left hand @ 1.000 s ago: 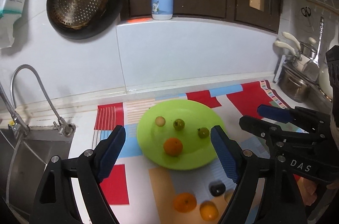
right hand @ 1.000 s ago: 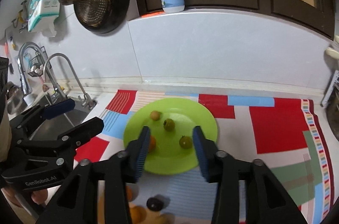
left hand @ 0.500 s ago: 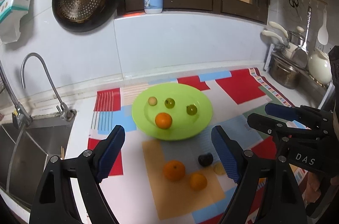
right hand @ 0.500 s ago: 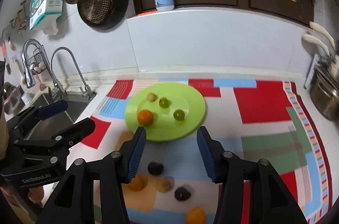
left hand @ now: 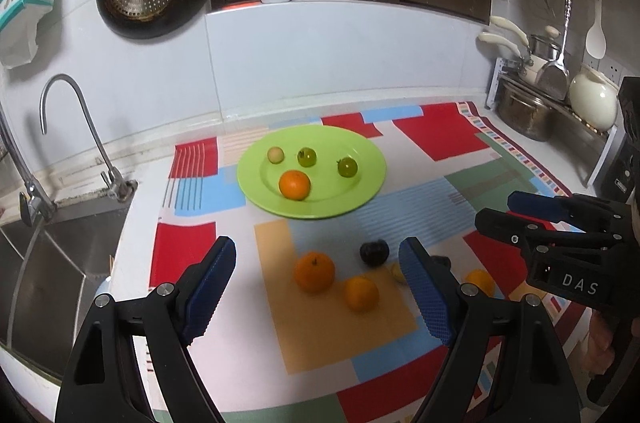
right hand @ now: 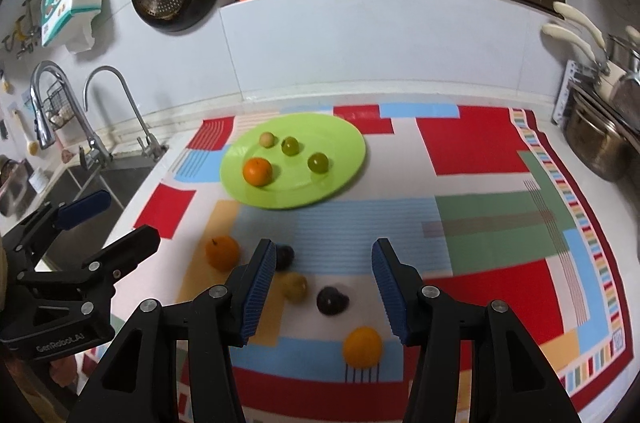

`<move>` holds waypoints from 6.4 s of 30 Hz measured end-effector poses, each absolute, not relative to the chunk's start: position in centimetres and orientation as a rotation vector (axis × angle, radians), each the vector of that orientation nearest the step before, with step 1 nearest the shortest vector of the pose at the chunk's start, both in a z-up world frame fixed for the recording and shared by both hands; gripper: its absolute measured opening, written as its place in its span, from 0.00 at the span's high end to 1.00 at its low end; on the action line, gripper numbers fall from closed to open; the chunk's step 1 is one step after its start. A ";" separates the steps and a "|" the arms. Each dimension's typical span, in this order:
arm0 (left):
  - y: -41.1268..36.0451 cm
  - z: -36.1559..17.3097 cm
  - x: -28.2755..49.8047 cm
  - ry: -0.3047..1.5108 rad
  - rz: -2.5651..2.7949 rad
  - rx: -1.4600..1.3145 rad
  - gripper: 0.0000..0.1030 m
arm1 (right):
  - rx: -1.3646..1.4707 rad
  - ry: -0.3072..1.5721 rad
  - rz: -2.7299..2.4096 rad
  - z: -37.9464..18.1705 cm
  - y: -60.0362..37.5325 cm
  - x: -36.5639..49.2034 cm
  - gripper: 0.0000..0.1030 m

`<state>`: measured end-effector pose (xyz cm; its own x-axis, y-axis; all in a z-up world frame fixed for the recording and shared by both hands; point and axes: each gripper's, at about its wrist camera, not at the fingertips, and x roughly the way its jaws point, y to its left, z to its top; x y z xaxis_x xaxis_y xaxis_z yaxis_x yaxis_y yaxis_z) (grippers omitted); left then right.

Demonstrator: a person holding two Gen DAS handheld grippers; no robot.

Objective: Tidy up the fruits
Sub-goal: 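Move both open tools back toward the remaining fruits on the cloth, then grasp an orange with the left tool while the right tool grasps another orange, then carry both held oranges over the green plate with both tools, then lower both oranges onto the plate and open both tools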

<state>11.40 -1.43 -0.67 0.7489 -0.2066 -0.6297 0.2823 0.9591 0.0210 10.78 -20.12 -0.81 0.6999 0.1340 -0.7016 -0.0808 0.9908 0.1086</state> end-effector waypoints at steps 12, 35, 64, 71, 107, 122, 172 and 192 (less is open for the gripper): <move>-1.9 -3.3 10.3 0.699 -0.283 0.147 0.19 | 0.095 0.843 0.086 -3.7 -20.3 8.8 0.50; -4.2 -8.1 12.2 0.784 -0.348 0.158 0.42 | 0.134 0.917 0.038 -8.2 -21.8 8.3 0.51; -5.4 -10.6 14.4 0.862 -0.369 0.137 0.68 | 0.141 0.922 0.058 -9.8 -22.1 9.6 0.67; -5.2 -9.2 13.3 0.840 -0.375 0.145 0.68 | 0.139 0.897 0.075 -8.9 -22.0 9.2 0.67; -3.4 -0.1 11.9 0.615 -0.320 0.133 0.68 | 0.068 0.677 0.185 -0.6 -20.1 10.1 0.67; -3.3 1.6 15.2 0.587 -0.306 0.111 0.68 | 0.080 0.633 0.264 1.2 -19.2 14.1 0.67; -3.5 -1.9 33.0 0.673 -0.345 0.131 0.68 | 0.039 0.715 0.314 -1.6 -17.9 32.3 0.67; -4.4 -7.7 39.6 0.818 -0.366 0.150 0.68 | 0.067 0.863 0.310 -7.6 -18.2 38.1 0.67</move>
